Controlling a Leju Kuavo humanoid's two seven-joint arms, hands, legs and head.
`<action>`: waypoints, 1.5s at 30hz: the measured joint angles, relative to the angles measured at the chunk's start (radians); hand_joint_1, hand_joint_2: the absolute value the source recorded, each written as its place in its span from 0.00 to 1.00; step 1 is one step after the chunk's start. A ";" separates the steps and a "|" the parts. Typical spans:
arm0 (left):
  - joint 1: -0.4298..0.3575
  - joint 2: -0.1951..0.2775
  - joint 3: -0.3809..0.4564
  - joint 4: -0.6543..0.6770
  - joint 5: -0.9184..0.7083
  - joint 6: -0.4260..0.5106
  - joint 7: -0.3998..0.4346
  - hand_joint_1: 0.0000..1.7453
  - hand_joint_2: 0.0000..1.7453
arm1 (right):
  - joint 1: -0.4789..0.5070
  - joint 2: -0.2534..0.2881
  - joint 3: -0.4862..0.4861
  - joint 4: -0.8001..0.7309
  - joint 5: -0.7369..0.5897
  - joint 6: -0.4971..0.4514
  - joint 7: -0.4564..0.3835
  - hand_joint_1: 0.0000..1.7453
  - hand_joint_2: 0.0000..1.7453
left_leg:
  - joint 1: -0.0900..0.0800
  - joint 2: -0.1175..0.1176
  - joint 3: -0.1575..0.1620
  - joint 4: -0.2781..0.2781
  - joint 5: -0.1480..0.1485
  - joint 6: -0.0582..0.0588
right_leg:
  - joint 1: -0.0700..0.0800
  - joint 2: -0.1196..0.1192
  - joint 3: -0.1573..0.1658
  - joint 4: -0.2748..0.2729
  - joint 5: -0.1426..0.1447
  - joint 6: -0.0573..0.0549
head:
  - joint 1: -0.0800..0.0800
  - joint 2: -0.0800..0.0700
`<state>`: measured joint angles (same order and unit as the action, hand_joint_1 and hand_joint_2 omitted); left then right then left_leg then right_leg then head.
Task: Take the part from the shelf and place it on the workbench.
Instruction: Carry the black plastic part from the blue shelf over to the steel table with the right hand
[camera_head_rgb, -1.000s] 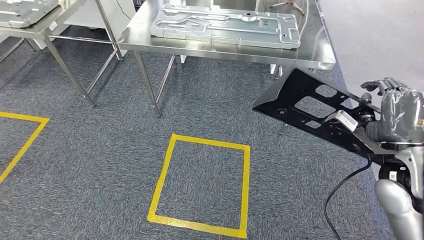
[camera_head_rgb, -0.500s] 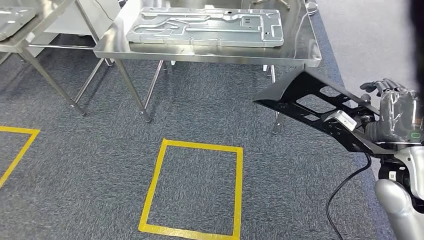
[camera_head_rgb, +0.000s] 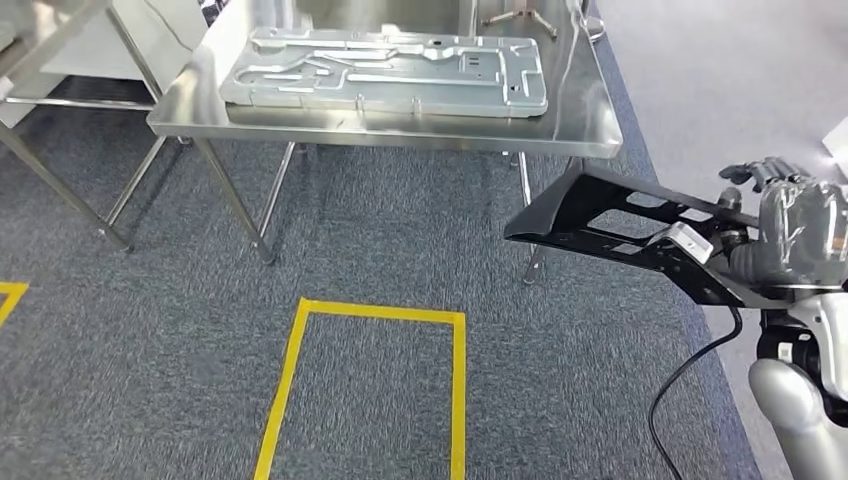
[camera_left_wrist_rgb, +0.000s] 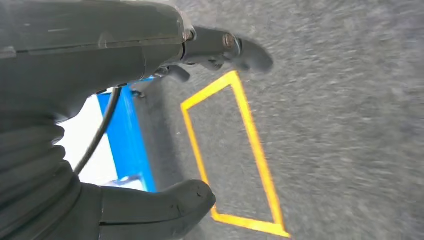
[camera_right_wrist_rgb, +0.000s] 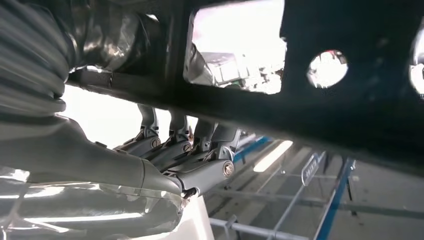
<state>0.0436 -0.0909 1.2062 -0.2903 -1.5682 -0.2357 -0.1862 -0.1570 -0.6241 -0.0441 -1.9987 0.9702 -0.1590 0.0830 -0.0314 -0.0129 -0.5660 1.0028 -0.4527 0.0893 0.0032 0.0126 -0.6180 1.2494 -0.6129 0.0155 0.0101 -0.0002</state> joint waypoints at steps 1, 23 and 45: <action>0.000 -0.001 0.000 0.000 0.000 0.000 0.000 0.00 1.00 | 0.002 0.000 0.001 0.001 0.000 0.000 0.000 1.00 1.00 | 0.004 0.000 0.011 0.000 -0.010 -0.005 | -0.008 -0.002 -0.034 0.029 -0.019 0.009 | 0.000 0.000; 0.004 -0.003 0.010 0.000 0.000 -0.015 -0.002 0.00 1.00 | -0.006 0.000 0.008 0.003 -0.001 0.010 0.000 1.00 1.00 | 0.015 0.004 -0.096 0.060 0.033 -0.046 | -0.016 -0.006 0.138 -0.236 0.055 -0.013 | 0.001 0.000; -0.003 -0.008 0.016 0.000 0.000 -0.017 -0.007 0.00 1.00 | -0.021 -0.006 0.017 0.016 -0.004 0.016 0.000 1.00 1.00 | 0.023 0.007 0.016 0.179 -0.114 -0.075 | -0.026 -0.014 0.033 -0.221 0.140 -0.027 | 0.001 0.000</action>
<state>0.0407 -0.0987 1.2226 -0.2903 -1.5682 -0.2525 -0.1933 -0.1779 -0.6306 -0.0271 -1.9829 0.9667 -0.1427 0.0826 -0.0080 -0.0064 -0.5500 1.1820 -0.5665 0.0140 -0.0223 -0.0015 -0.5850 1.0280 -0.4727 -0.0117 0.0112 -0.0003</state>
